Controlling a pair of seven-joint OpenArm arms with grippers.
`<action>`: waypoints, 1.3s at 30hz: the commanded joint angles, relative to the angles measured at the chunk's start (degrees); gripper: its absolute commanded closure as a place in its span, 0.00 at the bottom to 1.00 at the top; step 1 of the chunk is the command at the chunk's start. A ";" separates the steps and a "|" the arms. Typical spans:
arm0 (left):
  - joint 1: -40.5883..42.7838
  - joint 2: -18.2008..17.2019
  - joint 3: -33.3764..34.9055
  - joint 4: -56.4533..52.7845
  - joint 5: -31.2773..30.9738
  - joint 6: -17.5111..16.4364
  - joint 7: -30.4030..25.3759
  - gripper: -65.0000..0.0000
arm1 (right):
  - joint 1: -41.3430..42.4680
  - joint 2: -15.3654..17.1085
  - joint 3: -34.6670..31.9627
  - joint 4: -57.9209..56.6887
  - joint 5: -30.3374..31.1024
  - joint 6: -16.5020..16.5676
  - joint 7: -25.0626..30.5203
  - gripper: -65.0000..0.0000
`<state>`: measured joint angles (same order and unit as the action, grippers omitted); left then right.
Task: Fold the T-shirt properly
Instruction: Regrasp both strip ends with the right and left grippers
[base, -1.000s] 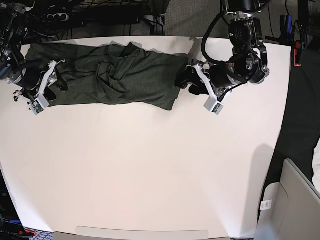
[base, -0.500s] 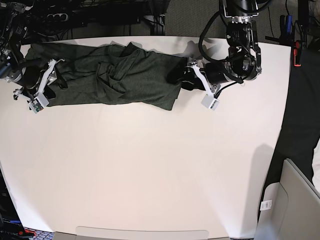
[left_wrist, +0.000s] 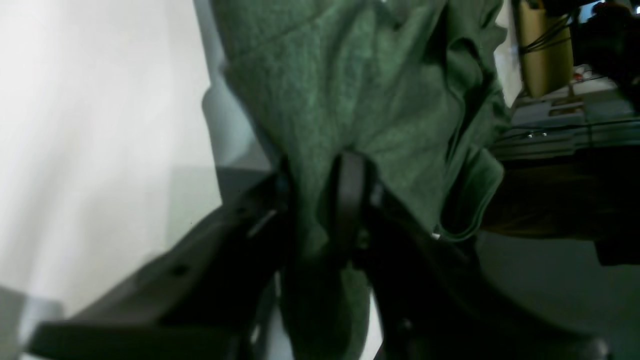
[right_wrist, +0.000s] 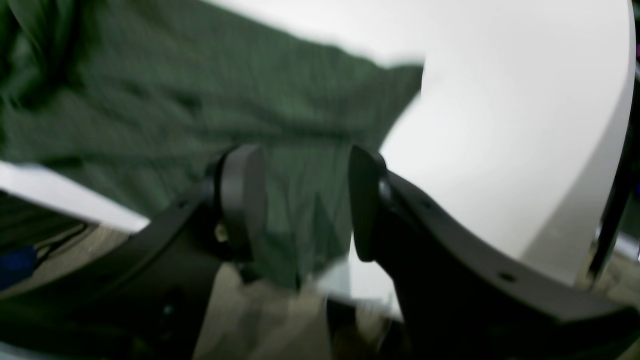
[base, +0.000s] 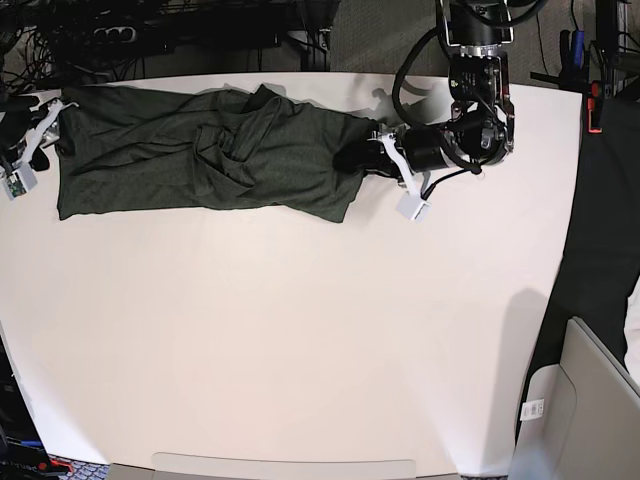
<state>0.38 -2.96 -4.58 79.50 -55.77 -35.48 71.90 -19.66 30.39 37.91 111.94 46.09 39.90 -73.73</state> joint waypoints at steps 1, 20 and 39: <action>-1.75 -1.65 -0.48 -0.34 1.31 0.80 0.23 0.94 | 0.19 1.39 1.25 0.81 -0.59 0.10 0.81 0.58; -3.86 -5.26 -8.48 -0.52 1.04 0.89 1.11 0.93 | 12.50 -2.83 -3.76 -17.48 -9.65 0.10 0.90 0.46; -3.24 -3.76 -8.04 -0.60 1.04 0.89 1.11 0.93 | 16.19 -8.46 -8.33 -29.96 -2.96 0.10 -0.07 0.42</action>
<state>-2.22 -6.57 -12.82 78.24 -54.41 -34.30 72.20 -2.92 21.89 29.98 82.30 45.08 40.14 -70.54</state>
